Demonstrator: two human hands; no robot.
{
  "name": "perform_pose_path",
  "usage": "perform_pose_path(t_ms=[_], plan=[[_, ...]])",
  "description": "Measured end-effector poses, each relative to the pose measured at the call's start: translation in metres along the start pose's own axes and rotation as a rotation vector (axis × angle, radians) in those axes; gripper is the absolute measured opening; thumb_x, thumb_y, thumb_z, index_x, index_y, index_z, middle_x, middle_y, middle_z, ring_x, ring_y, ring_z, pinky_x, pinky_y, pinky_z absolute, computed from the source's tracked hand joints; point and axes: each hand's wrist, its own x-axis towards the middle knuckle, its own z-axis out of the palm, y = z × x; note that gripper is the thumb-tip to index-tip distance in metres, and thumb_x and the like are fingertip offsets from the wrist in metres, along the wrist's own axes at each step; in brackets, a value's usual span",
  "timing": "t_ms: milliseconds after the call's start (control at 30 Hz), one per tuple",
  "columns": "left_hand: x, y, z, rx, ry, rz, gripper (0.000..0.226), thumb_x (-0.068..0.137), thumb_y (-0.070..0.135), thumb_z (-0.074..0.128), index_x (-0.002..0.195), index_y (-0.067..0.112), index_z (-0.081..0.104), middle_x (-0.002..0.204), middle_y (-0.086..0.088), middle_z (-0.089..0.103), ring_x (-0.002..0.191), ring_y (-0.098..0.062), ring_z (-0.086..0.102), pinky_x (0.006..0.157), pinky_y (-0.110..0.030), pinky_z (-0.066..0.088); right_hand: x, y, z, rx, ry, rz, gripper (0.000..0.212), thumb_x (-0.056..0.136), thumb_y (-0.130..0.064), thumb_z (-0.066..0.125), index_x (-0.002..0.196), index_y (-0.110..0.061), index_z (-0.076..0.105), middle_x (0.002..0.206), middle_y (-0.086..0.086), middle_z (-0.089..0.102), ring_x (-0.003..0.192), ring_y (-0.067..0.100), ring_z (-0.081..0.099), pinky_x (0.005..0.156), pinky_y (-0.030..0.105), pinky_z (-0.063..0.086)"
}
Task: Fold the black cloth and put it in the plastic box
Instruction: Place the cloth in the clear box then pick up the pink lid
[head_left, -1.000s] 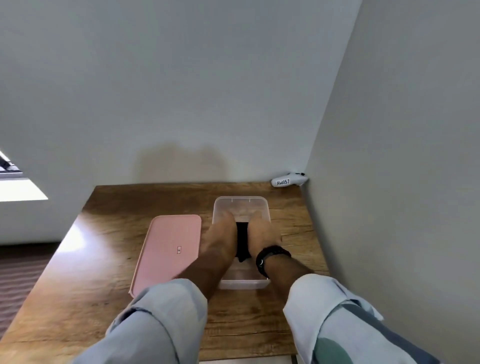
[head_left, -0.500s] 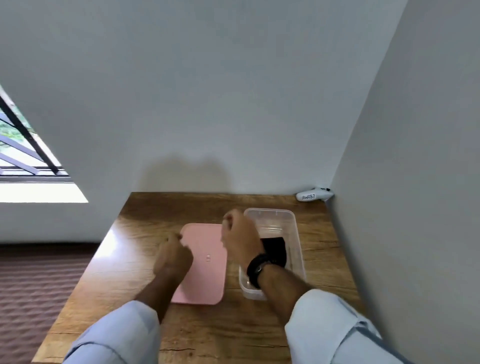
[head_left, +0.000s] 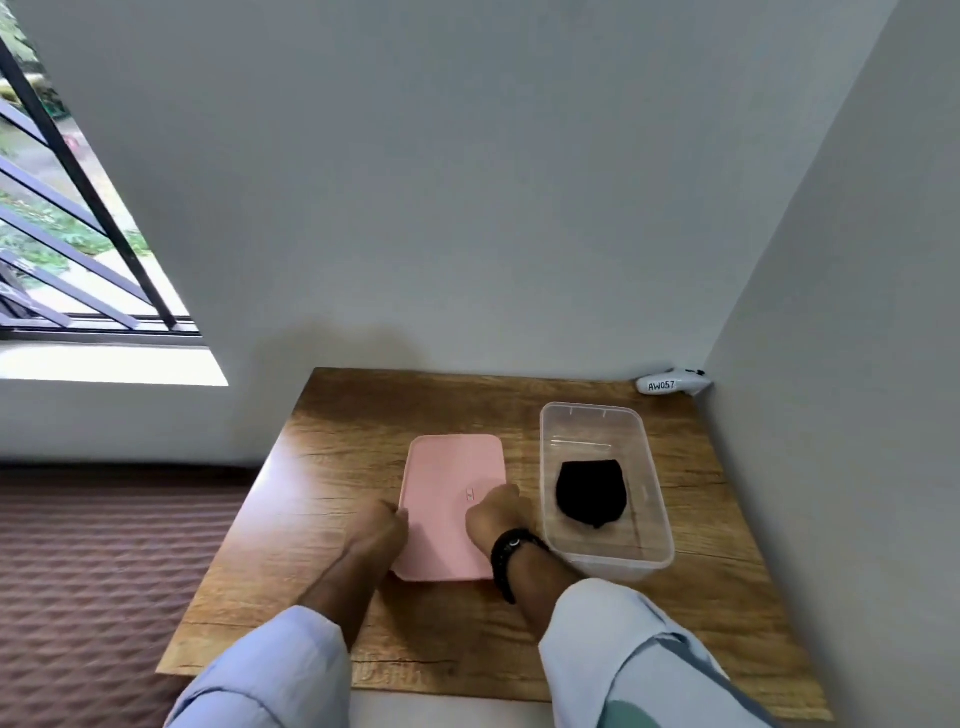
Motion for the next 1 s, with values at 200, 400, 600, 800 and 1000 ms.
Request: perform_pose_path(t_ms=[200,400,600,800,1000], plan=[[-0.007,0.022,-0.018,-0.272,0.056,0.159,0.024,0.102,0.024,0.058,0.117,0.016,0.075,0.115,-0.006,0.076,0.098,-0.025,0.071,0.088,-0.046,0.064,0.0,-0.027,-0.049,-0.122,0.219,-0.257,0.032,0.096,-0.016,0.054,0.121,-0.002,0.067,0.129,0.018,0.063,0.118,0.035,0.063,0.093,0.037,0.054],[-0.04,0.096,0.026,-0.196,0.002,0.354,0.027,0.099,0.017,0.066,0.123,0.007,0.075,0.113,-0.009,0.078,0.085,-0.018,0.074,0.087,-0.04,0.066,0.017,0.02,-0.139,-0.034,0.389,-0.222,0.033,0.093,-0.012,0.046,0.116,-0.012,0.069,0.122,0.014,0.069,0.113,0.036,0.066,0.086,0.036,0.055],[-0.068,0.108,0.088,0.013,-0.027,0.434,0.028,0.101,0.019,0.061,0.122,0.012,0.077,0.117,-0.005,0.079,0.098,-0.021,0.074,0.087,-0.034,0.061,0.039,0.093,-0.159,0.019,0.425,-0.097,0.034,0.096,-0.014,0.045,0.116,-0.014,0.072,0.121,0.011,0.071,0.11,0.035,0.066,0.09,0.04,0.057],[-0.068,0.106,0.109,0.051,0.003,0.418,0.032,0.102,0.018,0.057,0.129,0.014,0.075,0.124,-0.005,0.077,0.095,-0.016,0.068,0.081,-0.028,0.055,0.063,0.113,-0.15,0.063,0.364,-0.072,0.033,0.098,-0.006,0.044,0.123,-0.002,0.065,0.13,0.018,0.064,0.119,0.038,0.062,0.097,0.041,0.053],[-0.062,0.107,0.112,0.066,0.003,0.424,0.033,0.103,0.021,0.057,0.132,0.015,0.073,0.125,-0.004,0.077,0.097,-0.016,0.069,0.088,-0.031,0.059,0.072,0.123,-0.146,0.086,0.324,-0.08,0.03,0.103,-0.017,0.039,0.125,-0.005,0.056,0.13,0.018,0.063,0.117,0.038,0.062,0.093,0.041,0.05]])
